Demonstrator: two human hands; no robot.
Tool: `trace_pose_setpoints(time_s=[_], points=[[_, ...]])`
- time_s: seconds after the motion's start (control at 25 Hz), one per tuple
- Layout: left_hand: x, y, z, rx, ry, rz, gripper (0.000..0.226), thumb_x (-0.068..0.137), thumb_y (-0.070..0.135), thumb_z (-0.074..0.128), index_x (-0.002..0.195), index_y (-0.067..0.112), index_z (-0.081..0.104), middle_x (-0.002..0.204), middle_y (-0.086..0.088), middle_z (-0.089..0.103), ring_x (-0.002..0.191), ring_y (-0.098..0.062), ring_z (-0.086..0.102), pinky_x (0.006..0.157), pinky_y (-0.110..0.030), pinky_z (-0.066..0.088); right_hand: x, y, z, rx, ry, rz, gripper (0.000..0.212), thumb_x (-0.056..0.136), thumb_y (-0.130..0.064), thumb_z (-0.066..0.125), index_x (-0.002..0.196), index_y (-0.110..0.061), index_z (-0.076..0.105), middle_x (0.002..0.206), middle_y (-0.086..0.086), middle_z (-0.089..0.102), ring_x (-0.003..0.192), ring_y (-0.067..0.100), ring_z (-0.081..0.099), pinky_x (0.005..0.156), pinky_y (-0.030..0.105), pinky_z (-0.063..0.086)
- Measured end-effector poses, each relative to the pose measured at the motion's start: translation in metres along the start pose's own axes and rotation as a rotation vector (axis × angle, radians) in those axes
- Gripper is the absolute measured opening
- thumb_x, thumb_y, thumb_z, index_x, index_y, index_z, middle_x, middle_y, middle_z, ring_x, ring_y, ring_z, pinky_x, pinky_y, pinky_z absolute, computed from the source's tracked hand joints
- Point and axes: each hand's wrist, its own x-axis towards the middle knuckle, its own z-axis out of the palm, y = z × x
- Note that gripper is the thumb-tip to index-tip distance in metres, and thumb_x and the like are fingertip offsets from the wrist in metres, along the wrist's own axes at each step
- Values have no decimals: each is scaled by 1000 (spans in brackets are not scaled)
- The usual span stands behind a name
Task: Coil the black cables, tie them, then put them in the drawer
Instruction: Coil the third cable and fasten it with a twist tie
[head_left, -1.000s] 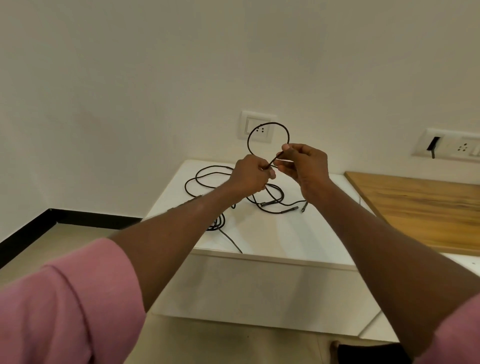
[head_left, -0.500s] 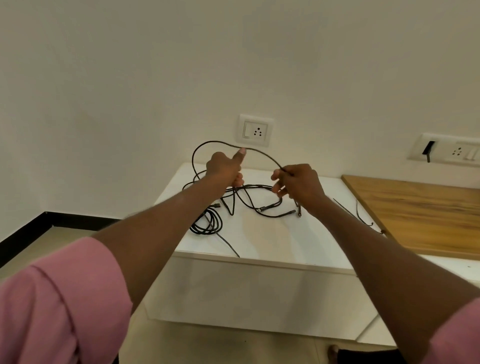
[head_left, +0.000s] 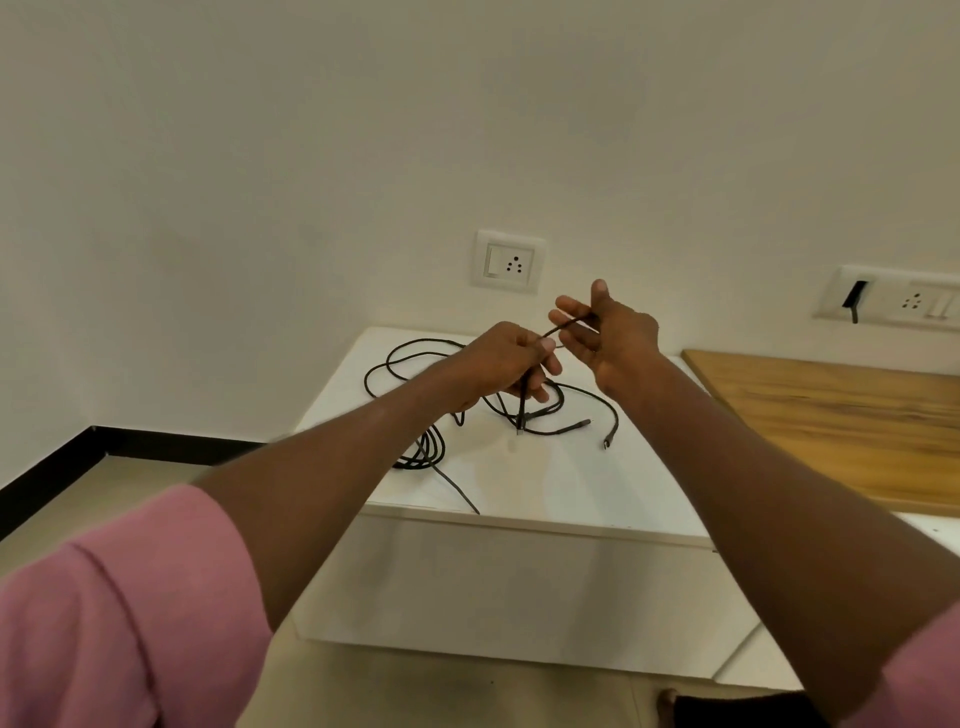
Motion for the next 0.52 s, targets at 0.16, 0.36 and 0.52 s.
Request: trace_pose_setpoints(time_s=[0.16, 0.36, 0.52], points=[[2, 7, -6, -113, 136, -10, 41, 110, 35, 46, 88, 8, 67, 55, 6, 41, 46, -11, 38, 49, -26, 41, 5, 18, -13, -830, 292, -327, 52, 94, -50, 69, 125, -12, 52, 124, 6, 66, 106, 27, 70, 85, 38, 54], [2, 13, -19, -459, 118, -78, 36, 108, 36, 45, 81, 16, 56, 55, 7, 29, 43, -8, 21, 37, -19, 18, 2, 24, -8, -963, -185, -684, 13, 100, -22, 62, 107, -20, 73, 112, -7, 69, 102, 8, 59, 81, 11, 40], [3, 16, -36, -900, 203, -52, 25, 102, 21, 44, 81, 13, 56, 56, 3, 39, 46, -11, 35, 39, -19, 23, 9, 36, -17, -1063, -180, -516, 11, 95, -19, 63, 90, -16, 72, 82, -2, 73, 73, 15, 63, 69, 33, 50]])
